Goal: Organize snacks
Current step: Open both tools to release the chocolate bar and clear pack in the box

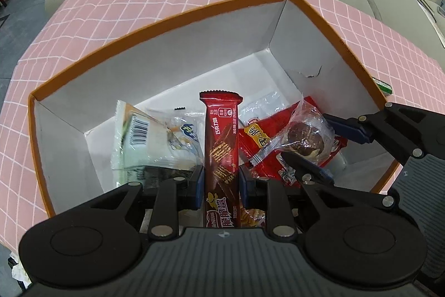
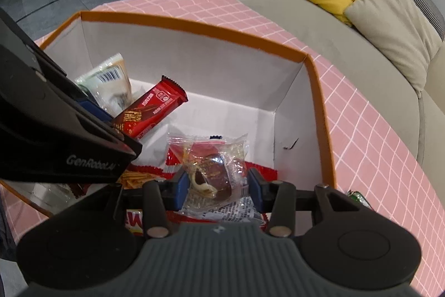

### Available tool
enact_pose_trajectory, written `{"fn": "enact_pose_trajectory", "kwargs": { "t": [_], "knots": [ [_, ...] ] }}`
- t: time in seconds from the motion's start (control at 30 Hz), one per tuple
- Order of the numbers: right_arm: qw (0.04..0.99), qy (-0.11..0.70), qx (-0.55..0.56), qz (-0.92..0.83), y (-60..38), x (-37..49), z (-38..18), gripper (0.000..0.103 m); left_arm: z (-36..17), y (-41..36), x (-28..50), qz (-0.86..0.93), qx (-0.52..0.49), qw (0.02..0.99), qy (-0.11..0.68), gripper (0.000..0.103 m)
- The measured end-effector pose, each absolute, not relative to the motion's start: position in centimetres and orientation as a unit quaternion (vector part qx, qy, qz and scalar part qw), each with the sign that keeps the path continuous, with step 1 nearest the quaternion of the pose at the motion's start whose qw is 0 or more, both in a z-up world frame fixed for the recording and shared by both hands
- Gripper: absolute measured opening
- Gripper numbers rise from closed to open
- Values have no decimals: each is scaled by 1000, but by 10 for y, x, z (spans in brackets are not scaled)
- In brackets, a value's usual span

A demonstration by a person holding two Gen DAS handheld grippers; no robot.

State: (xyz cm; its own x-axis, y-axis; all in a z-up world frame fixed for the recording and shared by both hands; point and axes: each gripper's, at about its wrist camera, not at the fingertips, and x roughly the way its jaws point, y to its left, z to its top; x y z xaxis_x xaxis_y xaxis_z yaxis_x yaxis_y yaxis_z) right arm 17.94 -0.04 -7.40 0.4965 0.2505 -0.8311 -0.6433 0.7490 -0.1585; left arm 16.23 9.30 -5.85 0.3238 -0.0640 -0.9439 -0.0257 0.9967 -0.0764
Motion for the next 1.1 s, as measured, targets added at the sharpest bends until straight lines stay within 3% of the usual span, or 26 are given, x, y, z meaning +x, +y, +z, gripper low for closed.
{"fn": "enact_pose_trajectory", "kwargs": {
  "t": [0.27,0.43,0.63,1.1],
  "knots": [
    [825,436,-236,271,3,190,-70,47,-55,92,162,-5,-26,812,583,30],
    [832,428,-237,263,2,187,-59,59,-41,95,156,4,-22,824,566,48],
    [848,401,-228,261,-7,177,-34,70,-11,97,140,21,-29,850,525,55],
    [913,327,-100,221,-65,128,33,74,56,74,92,51,-56,912,403,56]
  ]
}}
